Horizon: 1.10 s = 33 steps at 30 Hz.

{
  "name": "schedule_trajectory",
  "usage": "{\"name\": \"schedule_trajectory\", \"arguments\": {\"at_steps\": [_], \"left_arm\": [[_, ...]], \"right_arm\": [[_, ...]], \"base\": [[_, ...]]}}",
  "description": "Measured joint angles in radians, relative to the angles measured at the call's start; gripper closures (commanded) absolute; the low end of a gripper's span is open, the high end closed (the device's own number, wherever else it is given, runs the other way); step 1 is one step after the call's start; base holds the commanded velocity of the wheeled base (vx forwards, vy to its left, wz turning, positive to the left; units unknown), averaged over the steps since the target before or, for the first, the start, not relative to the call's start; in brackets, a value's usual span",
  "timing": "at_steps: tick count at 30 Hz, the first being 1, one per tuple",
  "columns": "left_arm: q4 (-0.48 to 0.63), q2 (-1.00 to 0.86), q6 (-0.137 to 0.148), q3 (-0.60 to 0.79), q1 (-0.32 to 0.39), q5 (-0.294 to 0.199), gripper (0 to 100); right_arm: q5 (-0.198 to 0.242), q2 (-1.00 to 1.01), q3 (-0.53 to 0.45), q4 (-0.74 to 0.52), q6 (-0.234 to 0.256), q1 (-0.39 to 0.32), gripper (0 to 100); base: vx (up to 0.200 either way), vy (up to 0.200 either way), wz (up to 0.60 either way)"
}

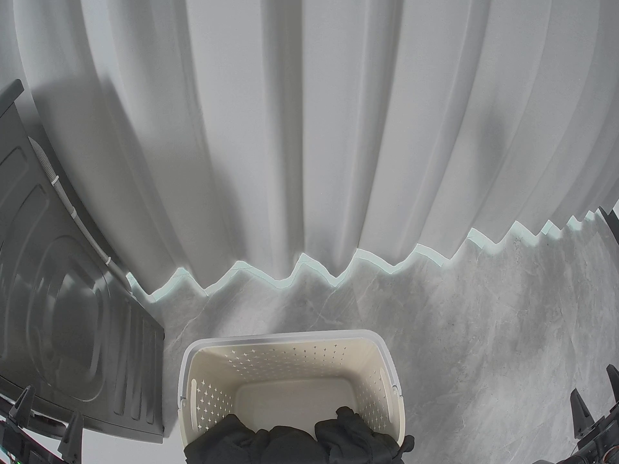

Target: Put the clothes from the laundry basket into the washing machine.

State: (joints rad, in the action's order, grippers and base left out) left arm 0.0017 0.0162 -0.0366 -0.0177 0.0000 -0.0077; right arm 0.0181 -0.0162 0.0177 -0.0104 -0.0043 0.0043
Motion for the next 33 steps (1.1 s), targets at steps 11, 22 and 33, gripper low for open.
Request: {"name": "schedule_trajectory", "arguments": {"at_steps": [11, 22, 33], "left_arm": [[0.000, 0.000, 0.000, 0.000, 0.000, 0.000, 0], [-0.001, 0.000, 0.000, 0.000, 0.000, 0.000, 0], [-0.001, 0.000, 0.000, 0.000, 0.000, 0.000, 0]], "right_arm": [[0.000, 0.000, 0.000, 0.000, 0.000, 0.000, 0], [0.000, 0.000, 0.000, 0.000, 0.000, 0.000, 0], [0.000, 0.000, 0.000, 0.000, 0.000, 0.000, 0]], "base": [[0.000, 0.000, 0.00], [0.000, 0.000, 0.00], [0.000, 0.000, 0.00]]}}
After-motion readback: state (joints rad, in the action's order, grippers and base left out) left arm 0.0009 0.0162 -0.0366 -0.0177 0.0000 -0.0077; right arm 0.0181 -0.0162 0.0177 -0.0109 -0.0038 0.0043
